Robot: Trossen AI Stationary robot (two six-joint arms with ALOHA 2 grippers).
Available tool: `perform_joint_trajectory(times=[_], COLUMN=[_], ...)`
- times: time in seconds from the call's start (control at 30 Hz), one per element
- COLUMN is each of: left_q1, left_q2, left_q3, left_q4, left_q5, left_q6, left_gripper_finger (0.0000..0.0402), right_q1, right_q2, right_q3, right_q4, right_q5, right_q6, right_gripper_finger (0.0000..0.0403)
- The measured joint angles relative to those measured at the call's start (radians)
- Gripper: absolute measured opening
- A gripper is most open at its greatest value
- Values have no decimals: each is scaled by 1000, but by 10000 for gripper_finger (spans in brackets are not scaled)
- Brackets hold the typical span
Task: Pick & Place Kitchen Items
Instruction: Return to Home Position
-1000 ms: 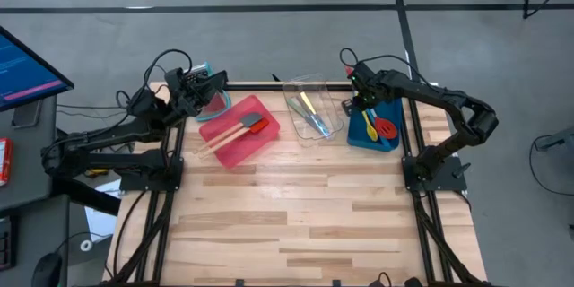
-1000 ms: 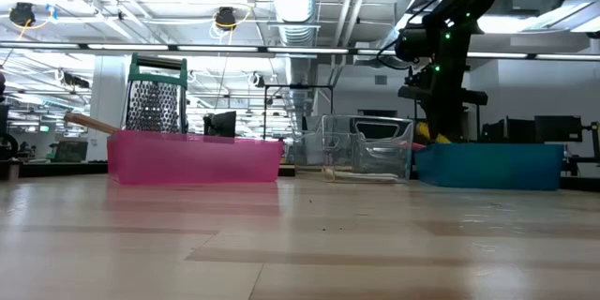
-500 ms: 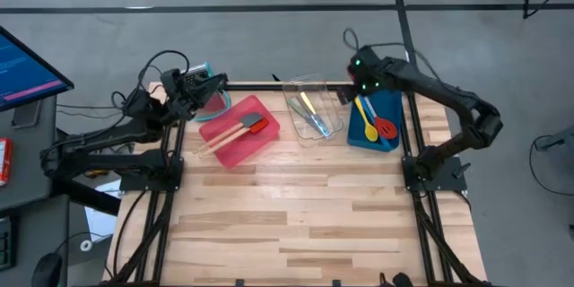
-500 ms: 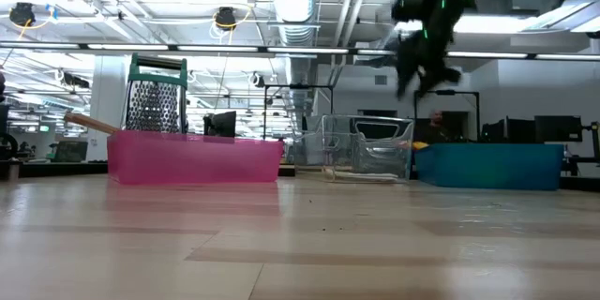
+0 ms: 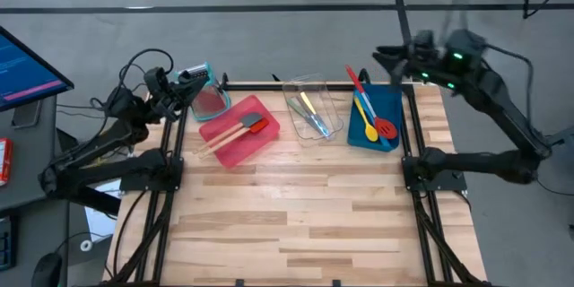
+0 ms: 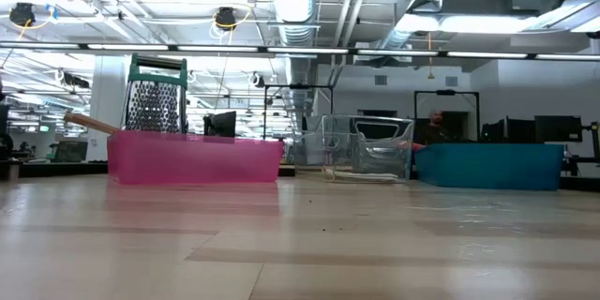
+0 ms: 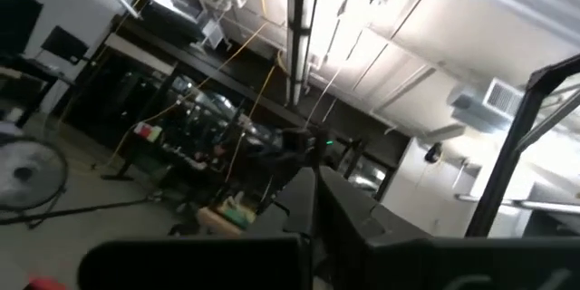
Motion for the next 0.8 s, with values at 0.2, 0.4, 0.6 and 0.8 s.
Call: perform_joint_trajectory(times=[0.2, 0.4, 0.6, 0.8], left_q1=[102, 217, 240, 12], left_q2=[-11, -16, -102, -136], left_q3=[0, 0, 0, 0], left_q4=[-113, -147, -410, -503], left_q5=[187, 315, 102, -298], left_q6=[2, -18, -45, 93], left_gripper_finger=[1, 1, 0, 0], right_q1=[0, 0, 0, 0], right_q2=[-174, -349, -498, -590], right_q3=[-127, -395, -628, -743], right_q4=[12, 215, 448, 508], right_q5=[-6, -76, -159, -157], right_q6=[-3, 57, 194, 251], right_gripper_finger=[13, 6, 4, 2])
